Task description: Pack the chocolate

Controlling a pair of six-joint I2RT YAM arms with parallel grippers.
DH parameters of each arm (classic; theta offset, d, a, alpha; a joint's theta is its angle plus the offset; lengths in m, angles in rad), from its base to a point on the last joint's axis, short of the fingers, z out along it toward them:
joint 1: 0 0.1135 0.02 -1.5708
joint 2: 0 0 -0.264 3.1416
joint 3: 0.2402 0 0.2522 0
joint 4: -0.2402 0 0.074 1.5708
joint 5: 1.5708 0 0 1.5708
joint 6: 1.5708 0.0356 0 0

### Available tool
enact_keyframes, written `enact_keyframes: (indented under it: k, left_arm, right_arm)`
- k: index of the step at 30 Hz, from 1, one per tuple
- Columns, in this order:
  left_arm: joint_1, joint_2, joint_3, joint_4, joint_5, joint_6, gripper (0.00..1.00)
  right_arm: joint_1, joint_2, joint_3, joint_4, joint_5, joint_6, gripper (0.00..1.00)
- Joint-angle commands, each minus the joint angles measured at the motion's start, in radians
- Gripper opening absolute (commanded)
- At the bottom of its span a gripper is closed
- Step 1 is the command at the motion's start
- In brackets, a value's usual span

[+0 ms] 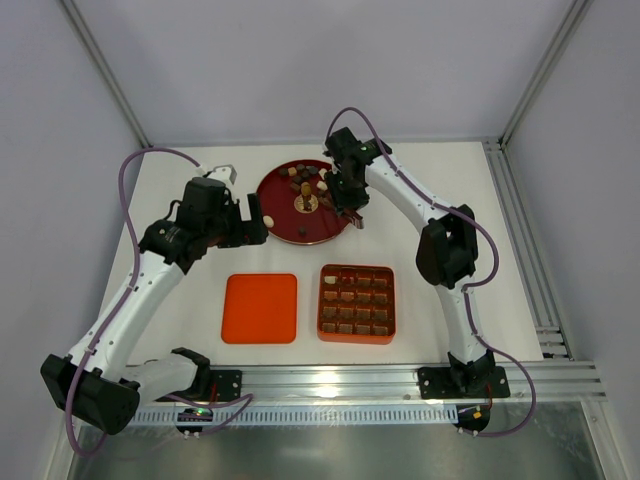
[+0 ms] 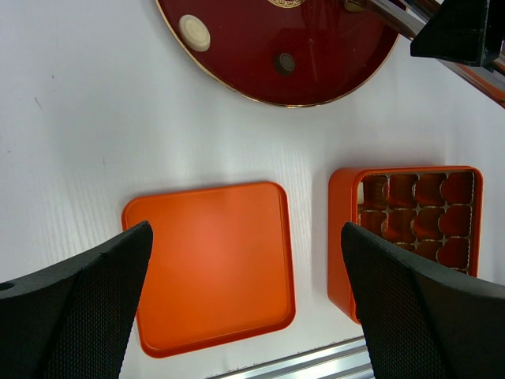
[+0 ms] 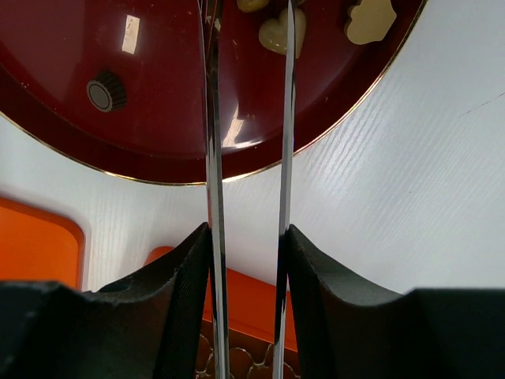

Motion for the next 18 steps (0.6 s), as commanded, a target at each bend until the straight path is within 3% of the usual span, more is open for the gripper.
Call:
enact_keyframes:
  k: [1,18]
  left_arm:
    - [-0.001,-0.018,0.032,0.003,0.0,0.004,1.0]
    - [0.0,-0.024,0.032,0.003,0.002,0.001,1.0]
  right_arm:
    - [0.005,-0.048,0.045,-0.012,-0.004,0.006,0.44]
    - [0.008,-0.059,0.037,-0.015,-0.004,0.012,0.4]
